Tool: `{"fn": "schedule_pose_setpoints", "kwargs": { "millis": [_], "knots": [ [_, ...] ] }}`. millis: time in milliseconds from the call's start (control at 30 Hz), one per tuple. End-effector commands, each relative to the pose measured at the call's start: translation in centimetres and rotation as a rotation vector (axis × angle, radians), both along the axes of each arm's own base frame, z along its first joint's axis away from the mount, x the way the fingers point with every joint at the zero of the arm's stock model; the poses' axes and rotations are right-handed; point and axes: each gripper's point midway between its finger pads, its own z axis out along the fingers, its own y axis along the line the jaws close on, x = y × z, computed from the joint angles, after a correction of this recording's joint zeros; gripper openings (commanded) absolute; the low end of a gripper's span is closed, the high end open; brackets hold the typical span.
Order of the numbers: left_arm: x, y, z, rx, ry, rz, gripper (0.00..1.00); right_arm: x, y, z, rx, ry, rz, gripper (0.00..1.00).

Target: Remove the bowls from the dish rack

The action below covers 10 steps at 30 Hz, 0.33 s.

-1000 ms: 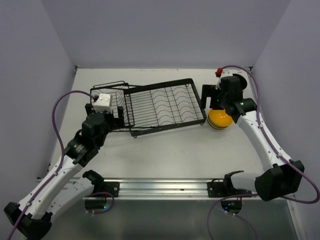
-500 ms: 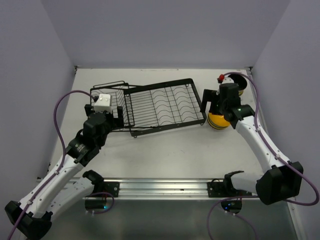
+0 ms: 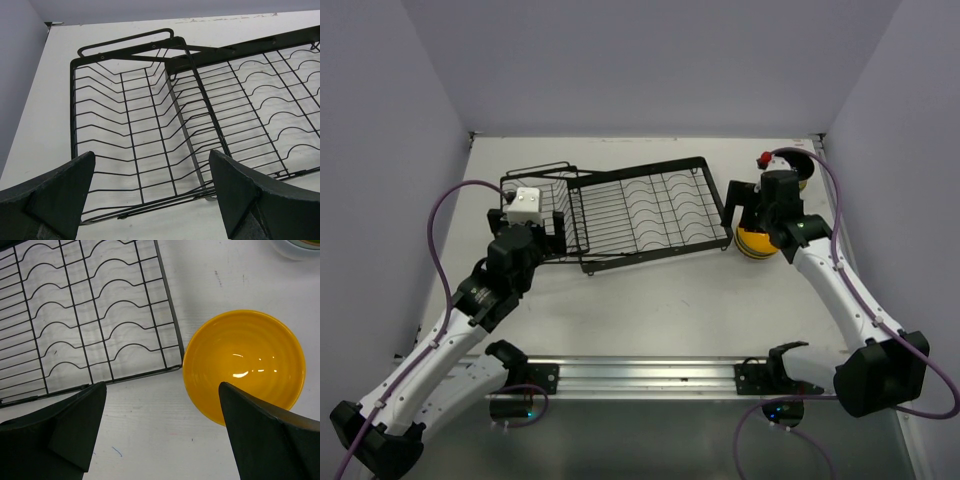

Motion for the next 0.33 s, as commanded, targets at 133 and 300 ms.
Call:
{"fn": "schedule_pose_setpoints", "kwargs": {
  "millis": [133,300],
  "knots": [
    [0.4,0.2,0.5,0.001,-0.025,0.024,1.0,0.5,0.5,1.0,0.03,-0.052,0.008,0.99],
    [0.5,0.1,0.1,0.01,-0.011,0.021,1.0,0.5,1.3,-0.2,0.042,-0.031,0.055,0.99]
  ]
}}
